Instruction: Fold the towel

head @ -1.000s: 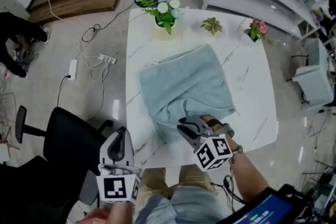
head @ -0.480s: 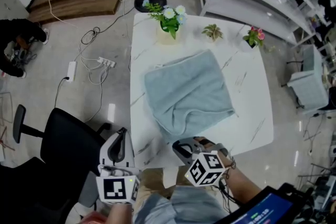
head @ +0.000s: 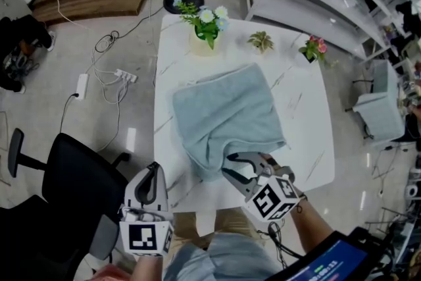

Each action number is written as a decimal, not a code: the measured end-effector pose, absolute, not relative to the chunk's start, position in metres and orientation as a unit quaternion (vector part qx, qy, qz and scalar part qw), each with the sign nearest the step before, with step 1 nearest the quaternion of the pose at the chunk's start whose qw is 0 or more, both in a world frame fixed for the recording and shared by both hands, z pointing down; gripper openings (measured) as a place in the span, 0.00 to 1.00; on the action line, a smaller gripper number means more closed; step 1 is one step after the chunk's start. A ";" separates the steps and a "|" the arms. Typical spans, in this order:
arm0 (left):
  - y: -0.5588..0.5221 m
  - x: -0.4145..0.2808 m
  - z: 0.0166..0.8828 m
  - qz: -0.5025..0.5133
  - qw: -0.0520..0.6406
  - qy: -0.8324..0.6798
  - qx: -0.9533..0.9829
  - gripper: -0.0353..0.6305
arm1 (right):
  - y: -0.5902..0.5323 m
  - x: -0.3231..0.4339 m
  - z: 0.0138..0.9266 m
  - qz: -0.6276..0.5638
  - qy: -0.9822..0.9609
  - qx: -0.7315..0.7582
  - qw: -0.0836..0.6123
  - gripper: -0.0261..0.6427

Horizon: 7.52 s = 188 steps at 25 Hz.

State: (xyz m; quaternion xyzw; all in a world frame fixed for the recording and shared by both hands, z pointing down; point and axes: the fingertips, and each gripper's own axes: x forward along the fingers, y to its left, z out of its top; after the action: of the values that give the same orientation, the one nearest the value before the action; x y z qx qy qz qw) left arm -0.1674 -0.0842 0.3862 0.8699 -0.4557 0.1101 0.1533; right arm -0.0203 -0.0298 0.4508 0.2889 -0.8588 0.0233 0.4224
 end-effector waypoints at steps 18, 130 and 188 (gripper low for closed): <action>-0.084 -0.180 0.385 0.103 0.158 -0.468 0.863 0.06 | 0.006 -0.084 0.477 0.140 -0.870 0.264 0.393 0.08; -0.031 -0.090 0.465 0.104 0.344 -0.520 0.775 0.15 | -0.235 0.014 0.403 -0.044 -0.922 0.189 0.336 0.22; 0.002 -0.083 0.475 0.298 0.287 -0.552 0.724 0.17 | -0.202 0.153 0.442 0.126 -0.873 0.331 0.335 0.22</action>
State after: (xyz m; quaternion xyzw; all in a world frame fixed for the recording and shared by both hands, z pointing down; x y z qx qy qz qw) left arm -0.0831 0.0017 0.4751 0.7239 -0.5521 0.2976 0.2875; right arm 0.1529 -0.2016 0.4420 0.3312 -0.8729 0.1259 0.3353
